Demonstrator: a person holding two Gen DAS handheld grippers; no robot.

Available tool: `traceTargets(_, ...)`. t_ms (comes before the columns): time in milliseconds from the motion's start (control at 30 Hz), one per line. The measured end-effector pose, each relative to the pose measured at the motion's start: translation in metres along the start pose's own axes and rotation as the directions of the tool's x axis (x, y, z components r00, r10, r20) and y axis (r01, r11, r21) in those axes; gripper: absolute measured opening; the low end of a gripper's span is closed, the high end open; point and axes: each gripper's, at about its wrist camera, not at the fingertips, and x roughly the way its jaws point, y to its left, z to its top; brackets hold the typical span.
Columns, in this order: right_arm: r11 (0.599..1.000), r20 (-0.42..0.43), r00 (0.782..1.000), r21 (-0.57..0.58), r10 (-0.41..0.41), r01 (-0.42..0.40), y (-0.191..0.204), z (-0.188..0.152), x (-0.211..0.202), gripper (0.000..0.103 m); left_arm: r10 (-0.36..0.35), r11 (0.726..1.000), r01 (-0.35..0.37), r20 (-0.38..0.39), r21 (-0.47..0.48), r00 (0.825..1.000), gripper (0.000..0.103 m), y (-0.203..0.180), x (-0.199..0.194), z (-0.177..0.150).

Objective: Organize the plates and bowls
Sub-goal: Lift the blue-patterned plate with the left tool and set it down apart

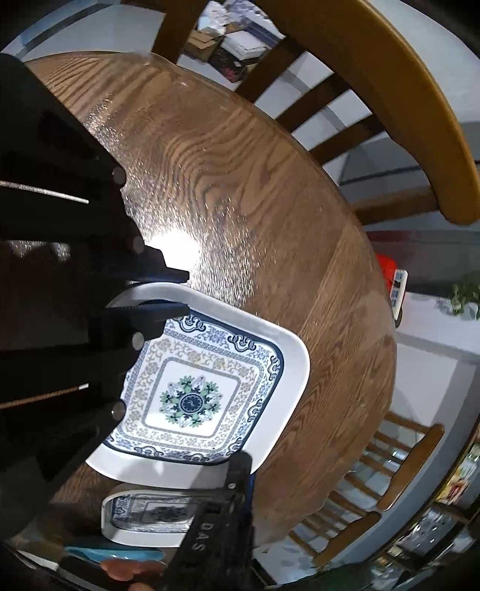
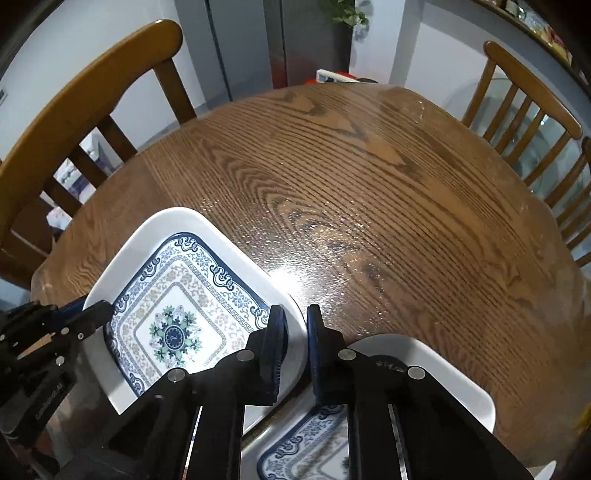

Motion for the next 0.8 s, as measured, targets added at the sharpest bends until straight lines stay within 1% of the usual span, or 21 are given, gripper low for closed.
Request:
traceTargets(133, 0.999, 0.037, 0.998, 0.020, 0.042, -0.042, 0.004, -0.001, -0.013, 0.012, 0.001, 1.000, -0.001, 0.019, -0.005, 1.000, 0.008, 0.005, -0.010, -0.001)
traceTargets(233, 0.999, 0.056, 0.997, 0.023, 0.046, -0.047, 0.011, -0.006, -0.029, 0.012, 0.009, 1.000, -0.010, 0.052, 0.019, 0.999, 0.008, 0.006, -0.030, -0.004)
traceTargets(300, 0.998, 0.069, 0.996, 0.038, 0.056, -0.059, 0.016, -0.014, -0.043, 0.011, 0.000, 1.000, -0.002, 0.068, 0.026, 0.998, 0.008, 0.009, -0.047, -0.009)
traceTargets(433, 0.995, 0.090, 0.994, 0.068, 0.064, -0.070, 0.028, -0.039, -0.071, 0.010, -0.025, 0.999, 0.022, 0.078, 0.041, 0.997, 0.010, 0.008, -0.068, -0.018)
traceTargets(600, 0.989, 0.114, 0.992, 0.131, 0.056, -0.071, 0.030, -0.077, -0.102, 0.009, -0.060, 0.995, 0.054, 0.062, 0.088, 0.996, 0.011, -0.008, -0.084, -0.036)
traceTargets(800, 0.971, 0.133, 0.991, 0.230, 0.028, -0.058, 0.028, -0.133, -0.127, 0.009, -0.093, 0.980, 0.084, 0.039, 0.180, 0.995, 0.011, -0.025, -0.098, -0.065)
